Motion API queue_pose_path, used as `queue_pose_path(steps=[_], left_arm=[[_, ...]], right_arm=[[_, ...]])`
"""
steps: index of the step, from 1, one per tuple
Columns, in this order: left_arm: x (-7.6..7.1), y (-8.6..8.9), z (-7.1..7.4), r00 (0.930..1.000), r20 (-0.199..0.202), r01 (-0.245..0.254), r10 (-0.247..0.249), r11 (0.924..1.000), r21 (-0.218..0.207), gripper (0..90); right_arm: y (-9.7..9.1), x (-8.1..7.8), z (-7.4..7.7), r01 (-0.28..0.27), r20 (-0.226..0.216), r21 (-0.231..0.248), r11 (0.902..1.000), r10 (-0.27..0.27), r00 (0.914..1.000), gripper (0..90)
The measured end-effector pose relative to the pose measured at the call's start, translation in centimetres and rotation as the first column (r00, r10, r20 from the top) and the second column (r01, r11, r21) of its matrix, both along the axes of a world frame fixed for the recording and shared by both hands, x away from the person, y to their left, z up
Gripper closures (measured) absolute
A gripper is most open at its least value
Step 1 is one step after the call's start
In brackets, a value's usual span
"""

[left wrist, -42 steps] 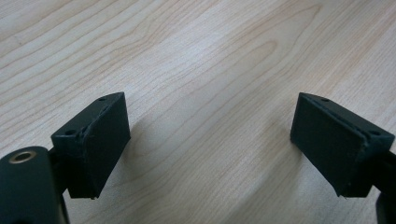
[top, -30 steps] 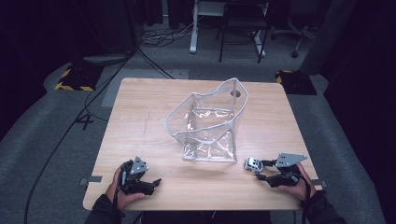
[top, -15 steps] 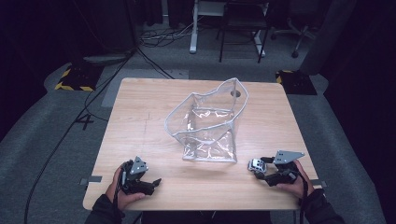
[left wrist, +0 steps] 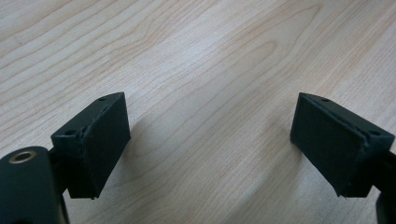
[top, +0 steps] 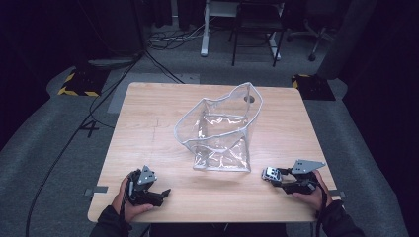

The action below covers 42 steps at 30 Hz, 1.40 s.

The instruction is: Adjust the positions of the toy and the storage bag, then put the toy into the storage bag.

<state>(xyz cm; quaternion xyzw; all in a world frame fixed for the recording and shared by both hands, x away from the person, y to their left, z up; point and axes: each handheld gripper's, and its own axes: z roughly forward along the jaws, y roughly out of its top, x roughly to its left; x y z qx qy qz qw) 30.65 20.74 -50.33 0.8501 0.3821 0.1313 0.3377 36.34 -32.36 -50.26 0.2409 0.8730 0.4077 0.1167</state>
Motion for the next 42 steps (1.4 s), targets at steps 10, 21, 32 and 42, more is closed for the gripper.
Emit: queue_pose_path(steps=[10, 21, 32, 42], left_arm=[[0.1, 0.0, 0.0, 1.0000, 0.003, 0.009, -0.009, 1.0000, 0.003, 12.4], [0.2, 0.0, 0.0, 0.9997, 0.012, 0.021, -0.021, 0.9998, 0.005, 13.0], [0.3, 0.0, 0.0, 0.9996, 0.003, 0.030, -0.030, 0.9996, 0.001, 13.0], [0.2, 0.0, 0.0, 0.9997, 0.010, 0.021, -0.021, 0.9998, 0.005, 13.1]], right_arm=[[-0.1, 0.0, 0.1, 0.013, -0.004, 0.015, 0.9998, -0.013, 0.9999, 47.7], [-0.1, 0.0, 0.0, 0.043, 0.004, 0.001, 0.9991, -0.043, 0.9991, 47.7], [-0.2, -0.1, 0.1, 0.053, 0.009, 0.022, 0.9983, -0.054, 0.9985, 47.8], [-0.7, -0.8, 1.4, 0.048, 0.042, 0.063, 0.9968, -0.051, 0.9979, 47.9]])
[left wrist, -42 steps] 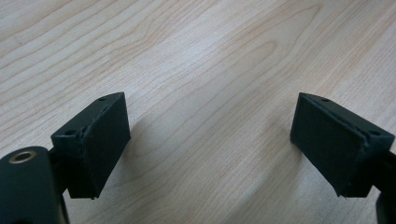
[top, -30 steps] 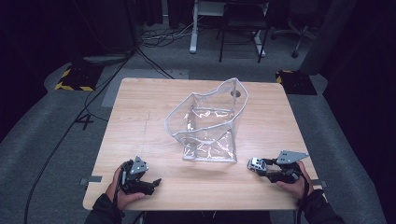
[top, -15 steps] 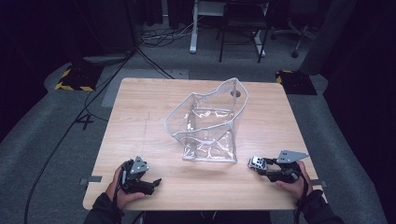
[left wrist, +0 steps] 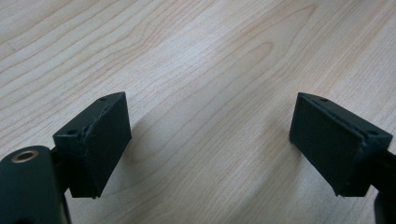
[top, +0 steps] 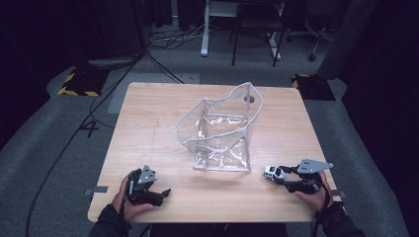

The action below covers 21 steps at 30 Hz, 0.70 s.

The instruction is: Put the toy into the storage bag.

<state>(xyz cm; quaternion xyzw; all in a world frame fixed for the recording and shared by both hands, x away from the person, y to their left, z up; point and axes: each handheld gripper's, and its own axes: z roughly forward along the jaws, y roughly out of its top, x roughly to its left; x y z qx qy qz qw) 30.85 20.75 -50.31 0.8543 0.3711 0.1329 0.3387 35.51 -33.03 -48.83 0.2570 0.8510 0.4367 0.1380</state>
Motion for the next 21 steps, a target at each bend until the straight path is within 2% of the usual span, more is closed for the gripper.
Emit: queue_pose_path(steps=[4, 7, 13, 14, 21], left_arm=[[0.0, 0.0, 0.0, 1.0000, -0.002, -0.004, 0.004, 1.0000, -0.004, 13.1], [0.0, 0.0, 0.0, 1.0000, -0.002, -0.005, 0.005, 1.0000, -0.004, 13.1], [0.0, 0.0, 0.0, 1.0000, -0.001, -0.005, 0.005, 1.0000, -0.004, 13.1], [0.0, 0.0, 0.0, 1.0000, -0.005, -0.002, 0.002, 1.0000, -0.003, 13.1], [0.0, 0.0, 0.0, 1.0000, -0.002, -0.004, 0.004, 1.0000, -0.004, 13.1]], right_arm=[[-0.1, -0.7, 1.4, -0.007, 0.041, 0.045, 0.9990, 0.005, 0.9992, 47.9], [0.0, -0.9, 1.7, -0.006, 0.052, 0.021, 0.9998, 0.005, 0.9986, 48.0], [-0.3, -0.8, 2.0, 0.022, 0.046, 0.048, 0.9986, -0.024, 0.9987, 48.0], [-0.4, -0.7, 2.1, 0.014, 0.063, 0.041, 0.9991, -0.016, 0.9979, 47.9], [-0.5, -0.8, 2.4, 0.057, 0.071, 0.036, 0.9977, -0.060, 0.9957, 48.0]])
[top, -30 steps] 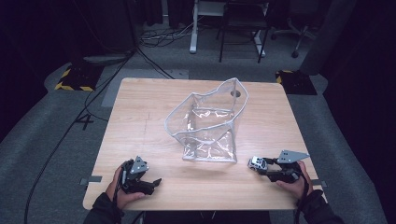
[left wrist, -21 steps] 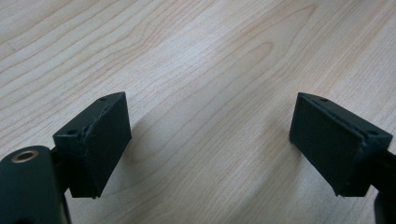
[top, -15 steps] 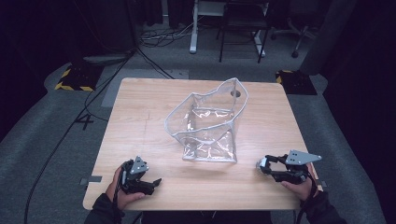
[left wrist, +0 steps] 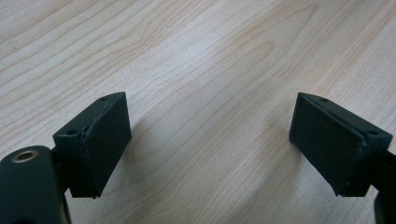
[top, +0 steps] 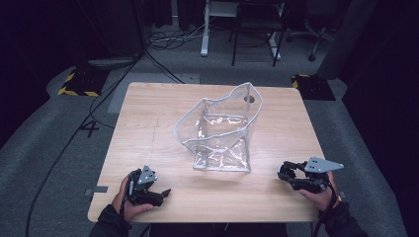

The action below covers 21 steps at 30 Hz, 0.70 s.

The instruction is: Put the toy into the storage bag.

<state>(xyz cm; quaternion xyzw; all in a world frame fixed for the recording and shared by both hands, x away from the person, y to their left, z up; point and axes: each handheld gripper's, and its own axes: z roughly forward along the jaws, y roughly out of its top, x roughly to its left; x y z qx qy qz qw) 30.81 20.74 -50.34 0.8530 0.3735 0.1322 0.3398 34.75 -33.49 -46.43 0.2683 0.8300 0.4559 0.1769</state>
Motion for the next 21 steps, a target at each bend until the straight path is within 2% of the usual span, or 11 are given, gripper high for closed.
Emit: queue_pose_path(steps=[8, 12, 16, 21], left_arm=[[0.0, 0.0, 0.0, 1.0000, 0.000, 0.000, 0.000, 1.0000, 0.000, 13.1], [0.0, 0.0, 0.0, 1.0000, 0.001, -0.001, 0.001, 1.0000, 0.001, 13.0], [0.0, 0.0, 0.0, 1.0000, 0.000, 0.000, 0.000, 1.0000, 0.001, 13.1], [0.0, 0.0, 0.0, 1.0000, 0.000, 0.000, 0.000, 1.0000, 0.000, 13.1]], right_arm=[[0.2, 0.5, 1.6, 0.026, 0.035, 0.032, 0.9992, -0.028, 0.9990, 47.9], [0.5, 0.8, 2.3, 0.035, 0.049, 0.028, 0.9990, -0.036, 0.9981, 47.9], [0.4, 1.2, 3.0, 0.049, 0.050, 0.050, 0.9975, -0.051, 0.9975, 47.9], [0.5, 2.1, 3.8, 0.064, 0.057, 0.050, 0.9967, -0.067, 0.9961, 47.9]])
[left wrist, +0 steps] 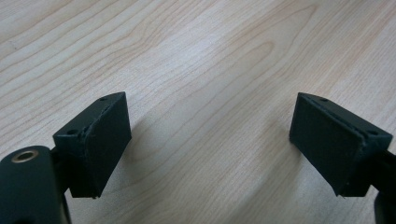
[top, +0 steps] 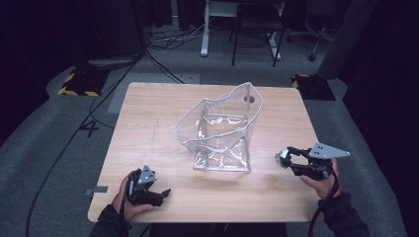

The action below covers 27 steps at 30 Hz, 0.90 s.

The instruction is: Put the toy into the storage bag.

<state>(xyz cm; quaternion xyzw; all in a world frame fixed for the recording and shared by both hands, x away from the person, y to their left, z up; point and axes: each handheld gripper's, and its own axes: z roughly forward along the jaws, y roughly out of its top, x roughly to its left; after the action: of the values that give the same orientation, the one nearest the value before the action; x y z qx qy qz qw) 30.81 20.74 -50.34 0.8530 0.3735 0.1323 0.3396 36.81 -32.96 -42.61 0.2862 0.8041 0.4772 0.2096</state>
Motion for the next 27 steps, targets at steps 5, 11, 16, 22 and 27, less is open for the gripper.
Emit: queue_pose_path(steps=[5, 11, 16, 22, 27], left_arm=[[0.0, 0.0, 0.0, 1.0000, -0.001, 0.000, 0.000, 1.0000, -0.001, 13.1], [0.0, 0.0, 0.0, 1.0000, 0.000, 0.003, -0.003, 1.0000, 0.003, 13.1], [0.0, 0.0, 0.0, 1.0000, -0.004, 0.004, -0.004, 1.0000, 0.003, 13.2], [0.0, 0.1, 0.0, 1.0000, -0.004, 0.005, -0.005, 1.0000, 0.002, 13.3], [0.0, 0.1, 0.0, 1.0000, -0.004, 0.005, -0.005, 1.0000, 0.001, 13.3]], right_arm=[[0.4, 0.9, 1.1, -0.003, 0.013, 0.010, 1.0000, 0.003, 0.9999, 47.9], [1.6, 1.8, 2.5, -0.004, 0.030, 0.002, 1.0000, 0.004, 0.9996, 47.9], [2.8, 2.5, 3.5, -0.018, 0.043, -0.008, 0.9998, 0.018, 0.9989, 47.9], [3.4, 2.9, 5.2, -0.024, 0.066, -0.004, 0.9997, 0.024, 0.9975, 48.0], [3.7, 3.7, 6.3, -0.021, 0.086, 0.004, 0.9998, 0.020, 0.9961, 47.9]])
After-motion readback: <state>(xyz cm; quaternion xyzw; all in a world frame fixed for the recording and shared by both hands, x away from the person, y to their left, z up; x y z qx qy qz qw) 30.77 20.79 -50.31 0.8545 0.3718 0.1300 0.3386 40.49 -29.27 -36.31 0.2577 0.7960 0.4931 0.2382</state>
